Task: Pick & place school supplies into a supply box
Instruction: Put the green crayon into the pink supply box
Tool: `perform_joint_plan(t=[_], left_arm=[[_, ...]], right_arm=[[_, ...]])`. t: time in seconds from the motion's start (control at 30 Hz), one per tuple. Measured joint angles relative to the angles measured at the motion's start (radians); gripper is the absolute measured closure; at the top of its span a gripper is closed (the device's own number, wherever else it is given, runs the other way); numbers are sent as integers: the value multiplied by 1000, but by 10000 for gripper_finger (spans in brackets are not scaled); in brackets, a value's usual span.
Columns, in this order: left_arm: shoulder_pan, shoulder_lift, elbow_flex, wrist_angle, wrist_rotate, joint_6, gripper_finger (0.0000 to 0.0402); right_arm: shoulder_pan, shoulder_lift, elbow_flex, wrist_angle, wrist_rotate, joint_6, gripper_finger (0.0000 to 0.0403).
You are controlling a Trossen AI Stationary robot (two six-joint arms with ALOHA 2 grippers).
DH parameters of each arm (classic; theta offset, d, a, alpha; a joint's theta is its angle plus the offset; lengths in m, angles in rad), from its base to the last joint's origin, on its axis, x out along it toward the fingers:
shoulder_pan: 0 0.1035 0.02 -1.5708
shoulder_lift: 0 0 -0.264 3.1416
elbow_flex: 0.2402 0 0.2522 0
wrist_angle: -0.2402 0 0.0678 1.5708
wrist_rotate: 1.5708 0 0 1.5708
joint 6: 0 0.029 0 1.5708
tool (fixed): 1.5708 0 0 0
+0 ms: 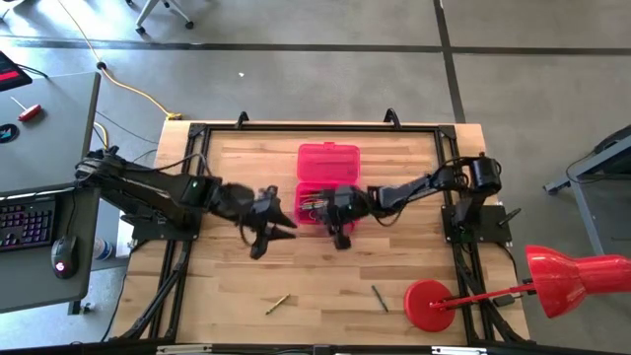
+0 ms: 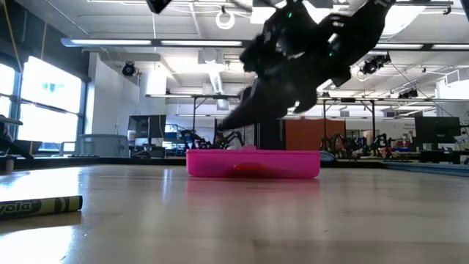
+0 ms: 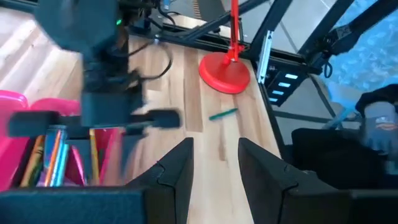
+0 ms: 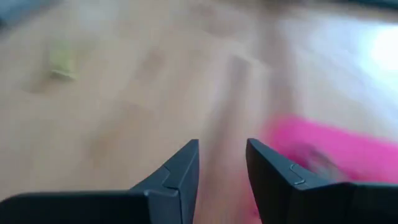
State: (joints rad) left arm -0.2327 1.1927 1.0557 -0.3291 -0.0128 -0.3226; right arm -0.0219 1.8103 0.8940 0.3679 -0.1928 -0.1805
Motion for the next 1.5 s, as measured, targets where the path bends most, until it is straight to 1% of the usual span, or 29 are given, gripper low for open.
perform_joint_plan(t=[0.07, 0.13, 0.2, 0.33, 0.4, 0.47, 0.53, 0.6, 0.7, 0.8, 0.87, 0.97, 1.07, 1.2, 1.5], left_arm=[[-63, 0, 0, -2, -59, -18, 245], [-130, 3, 0, -3, -146, -50, 245], [-196, 4, 0, -5, -258, -77, 245], [-287, -16, 0, -44, -466, -109, 245], [-308, -44, 0, -59, -535, -129, 245], [-312, -72, 1, -79, -568, -135, 245], [-312, -92, 1, -93, -571, -136, 245], [-311, -111, 0, -107, -574, -135, 245], [-311, -119, 1, -118, -576, -134, 245], [-311, -123, -1, -132, -567, -141, 245], [-311, -125, 0, -139, -562, -154, 245], [-311, -123, 0, -153, -556, -156, 245], [-311, -124, 0, -154, -544, -156, 245], [-311, -124, 0, -158, -544, -153, 245], [-311, -124, 0, -165, -553, -100, 245]], right_arm=[[49, 0, 0, 48, -54, 0, 291], [107, 0, 0, 109, -61, -8, 291], [169, 4, 0, 184, -33, -42, 291], [288, 60, 9, 358, 83, -95, 291], [320, 109, 41, 381, 60, -124, 291], [335, 175, 106, 377, 8, -136, 291], [341, 246, 187, 368, -34, -120, 291], [343, 317, 285, 349, -51, -91, 291], [343, 413, 433, 234, -63, -90, 291], [343, 506, 562, 128, -129, -87, 291], [344, 559, 628, 106, -181, -74, 291], [344, 616, 700, 107, -209, -47, 291], [343, 651, 726, 91, -206, -59, 291], [336, 680, 726, 75, -205, -138, 291], [313, 701, 728, 66, -221, -133, 293]])
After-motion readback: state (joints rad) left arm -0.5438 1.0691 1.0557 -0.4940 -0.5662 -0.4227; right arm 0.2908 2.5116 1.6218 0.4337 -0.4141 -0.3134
